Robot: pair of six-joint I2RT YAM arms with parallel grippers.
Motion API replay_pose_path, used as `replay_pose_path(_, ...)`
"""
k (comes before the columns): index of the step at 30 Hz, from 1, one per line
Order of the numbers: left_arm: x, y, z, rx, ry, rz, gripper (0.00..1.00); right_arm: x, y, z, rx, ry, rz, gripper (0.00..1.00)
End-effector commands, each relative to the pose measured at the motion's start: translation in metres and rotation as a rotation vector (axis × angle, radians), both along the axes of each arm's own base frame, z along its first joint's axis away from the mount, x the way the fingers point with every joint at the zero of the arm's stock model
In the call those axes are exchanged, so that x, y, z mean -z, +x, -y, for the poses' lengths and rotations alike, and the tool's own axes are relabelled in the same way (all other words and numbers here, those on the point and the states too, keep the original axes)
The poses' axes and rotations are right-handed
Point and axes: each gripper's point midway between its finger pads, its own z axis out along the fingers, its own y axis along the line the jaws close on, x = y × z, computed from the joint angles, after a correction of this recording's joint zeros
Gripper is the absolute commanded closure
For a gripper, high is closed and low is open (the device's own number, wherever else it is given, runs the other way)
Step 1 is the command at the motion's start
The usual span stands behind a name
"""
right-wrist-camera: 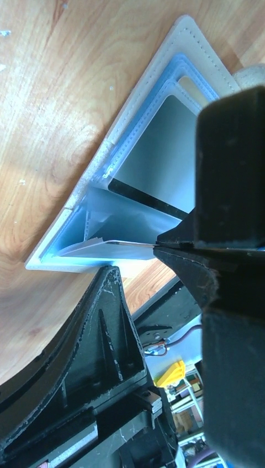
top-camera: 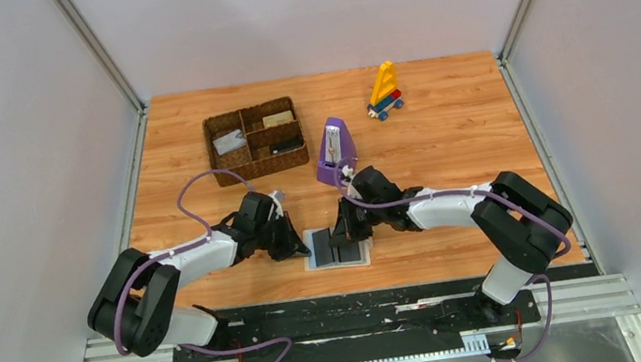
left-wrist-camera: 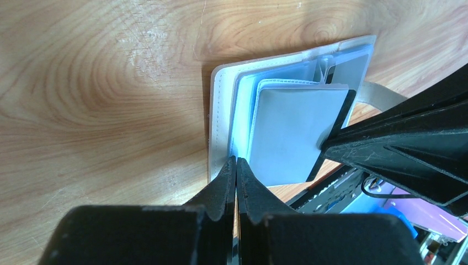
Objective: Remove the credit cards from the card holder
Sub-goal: Remove the credit card from the card holder.
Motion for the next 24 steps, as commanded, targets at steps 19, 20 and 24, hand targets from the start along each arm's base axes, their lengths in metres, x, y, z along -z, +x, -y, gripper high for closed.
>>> replay_pose_path(19, 0.0029, -0.0019, -0.0095, -0.006, 0.050, 0.016, 0.95, -0.0217, -0.0003, -0.0053, -0.026, 0.152, -0.009, 0.94)
replay_pose_path(20, 0.0032, -0.0023, -0.0099, -0.006, 0.052, 0.016, 0.95, -0.0211, 0.0000, -0.0047, -0.025, 0.148, -0.009, 0.99)
replay_pose_path(24, 0.0031, -0.0022, -0.0100, -0.008, 0.051, 0.016, 0.95, -0.0195, 0.0009, -0.0034, -0.013, 0.139, -0.012, 1.00)
